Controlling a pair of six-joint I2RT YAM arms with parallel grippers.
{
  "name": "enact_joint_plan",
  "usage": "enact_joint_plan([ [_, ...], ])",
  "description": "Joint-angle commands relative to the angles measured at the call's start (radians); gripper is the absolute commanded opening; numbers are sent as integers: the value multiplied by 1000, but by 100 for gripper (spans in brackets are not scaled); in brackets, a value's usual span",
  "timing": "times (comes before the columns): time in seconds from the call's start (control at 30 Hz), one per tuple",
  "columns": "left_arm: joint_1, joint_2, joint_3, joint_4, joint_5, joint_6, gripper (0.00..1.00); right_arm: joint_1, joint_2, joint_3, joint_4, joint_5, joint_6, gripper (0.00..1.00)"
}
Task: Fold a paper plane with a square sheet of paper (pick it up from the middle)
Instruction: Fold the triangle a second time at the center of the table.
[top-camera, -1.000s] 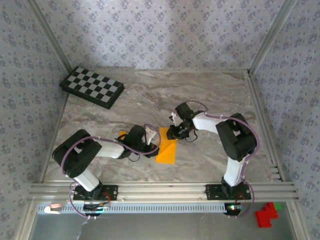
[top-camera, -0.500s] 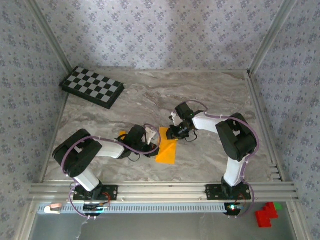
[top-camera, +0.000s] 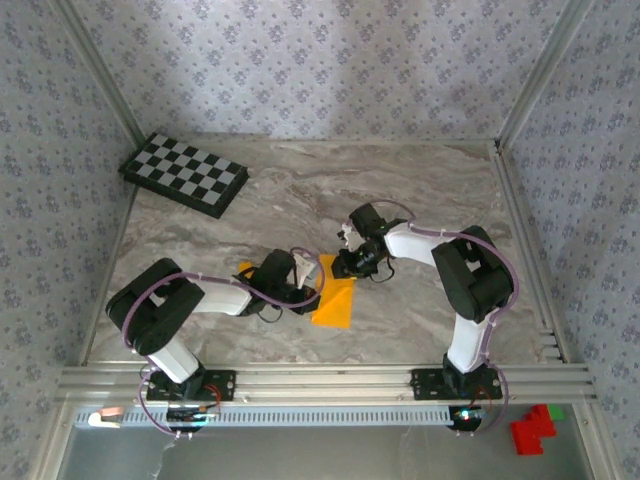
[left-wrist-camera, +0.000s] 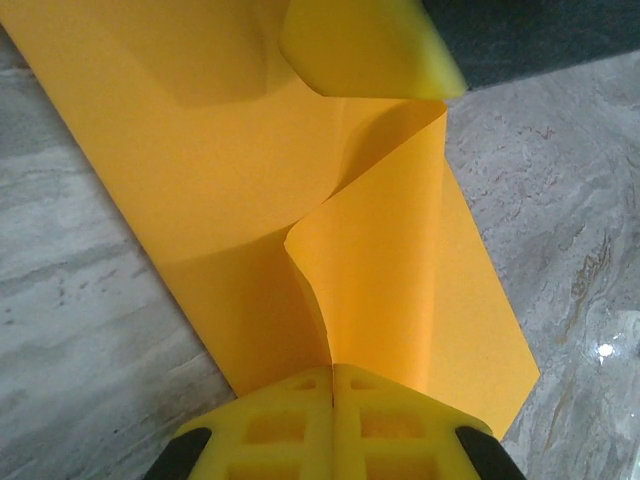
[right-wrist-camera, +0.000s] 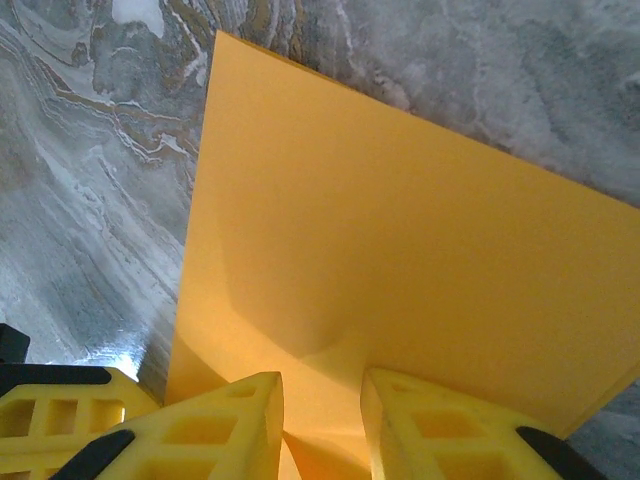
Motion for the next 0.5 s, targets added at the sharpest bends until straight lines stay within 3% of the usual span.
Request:
enact_joint_plan([
  [0.0,-24,75,1,-83,-69,-2,0,-23,-37,20,-52,4,3,30],
  [0.27,-27,84,5,-89,-84,-9,0,-41,-176,-87,14,-43,88,30],
  [0.47,-30,97,16,-98,-90,-14,0,32,-247,-208,156,-62,257,22],
])
